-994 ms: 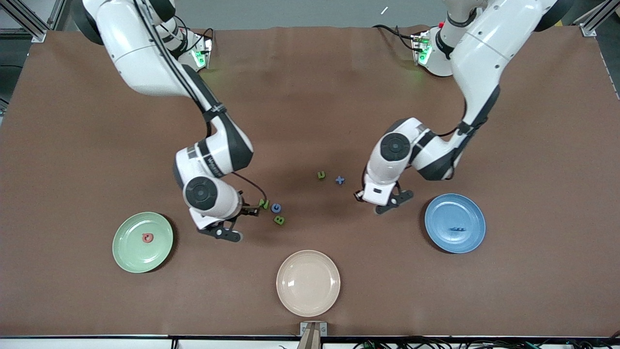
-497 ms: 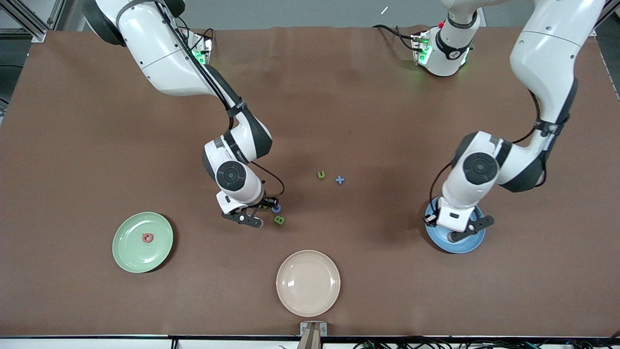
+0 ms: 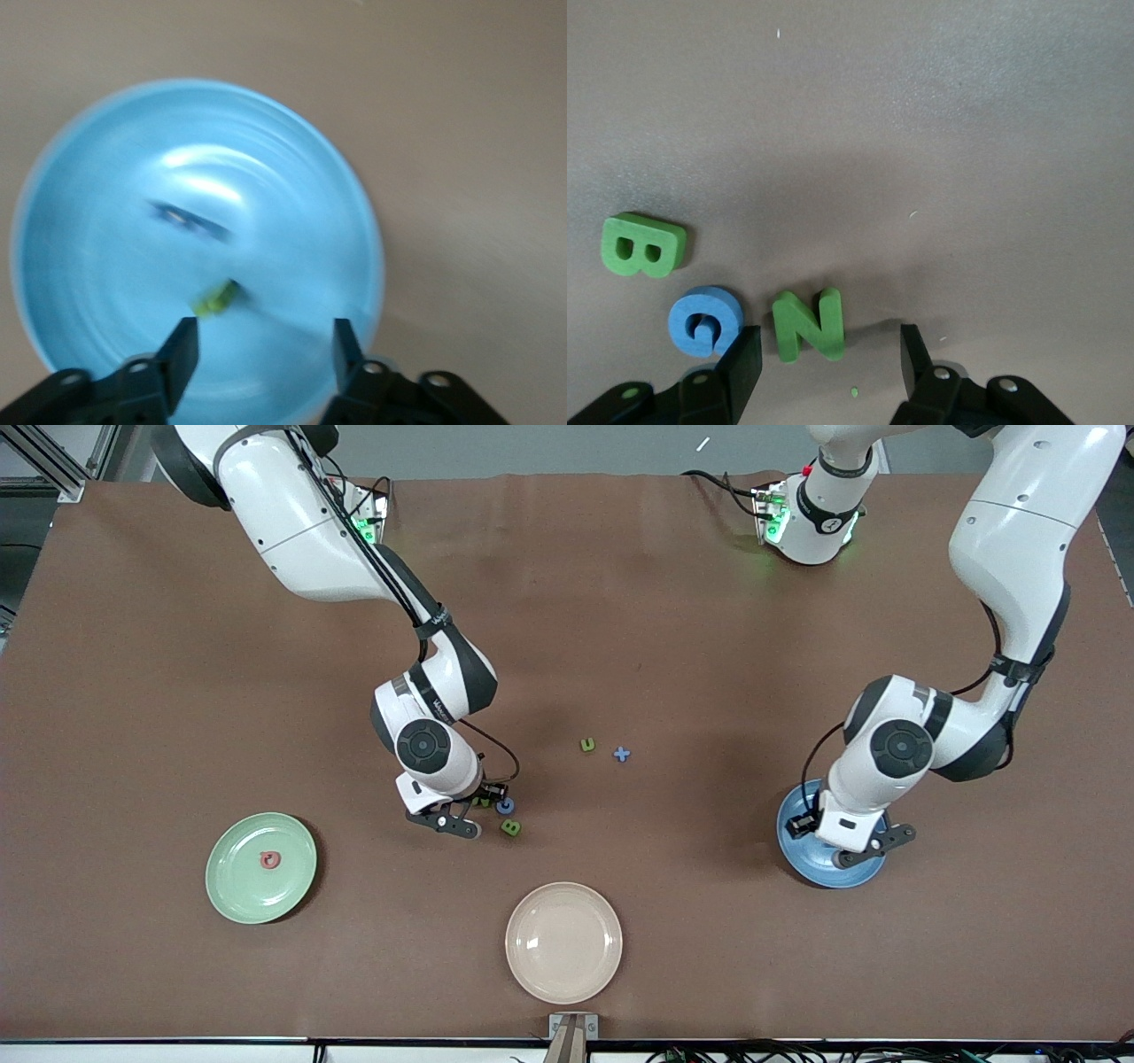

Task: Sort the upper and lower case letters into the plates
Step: 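Drop the green b on the blue plate while the right gripper grasps the N, then release the green N on the green plate while the left gripper reaches letters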

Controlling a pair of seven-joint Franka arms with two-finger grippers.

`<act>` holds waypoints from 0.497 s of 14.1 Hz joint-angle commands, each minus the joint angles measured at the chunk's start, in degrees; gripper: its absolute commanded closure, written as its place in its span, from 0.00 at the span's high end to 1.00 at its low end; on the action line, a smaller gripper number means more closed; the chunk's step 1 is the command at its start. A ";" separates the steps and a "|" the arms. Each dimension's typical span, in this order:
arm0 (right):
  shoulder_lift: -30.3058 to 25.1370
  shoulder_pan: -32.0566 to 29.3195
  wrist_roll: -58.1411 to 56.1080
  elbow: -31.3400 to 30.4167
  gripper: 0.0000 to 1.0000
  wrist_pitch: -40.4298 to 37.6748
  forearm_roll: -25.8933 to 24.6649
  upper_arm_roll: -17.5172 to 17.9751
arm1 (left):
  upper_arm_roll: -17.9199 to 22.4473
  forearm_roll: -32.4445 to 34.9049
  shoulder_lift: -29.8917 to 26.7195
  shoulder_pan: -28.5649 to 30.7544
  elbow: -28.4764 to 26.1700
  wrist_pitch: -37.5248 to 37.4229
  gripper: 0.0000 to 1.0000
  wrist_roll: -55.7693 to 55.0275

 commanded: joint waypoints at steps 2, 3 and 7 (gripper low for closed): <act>-1.33 0.62 0.94 -2.15 0.51 1.24 0.27 -0.20 | -7.21 1.34 -1.82 -0.59 -1.85 -3.56 0.97 -7.21; -1.33 0.62 0.94 -2.15 0.38 1.15 0.36 -0.20 | -9.06 1.34 -1.48 -1.12 -1.85 -3.65 0.96 -9.58; -1.51 -0.17 0.76 -1.89 0.12 0.63 0.27 -0.28 | -9.70 0.82 1.07 -11.47 0.33 -3.57 0.81 -22.57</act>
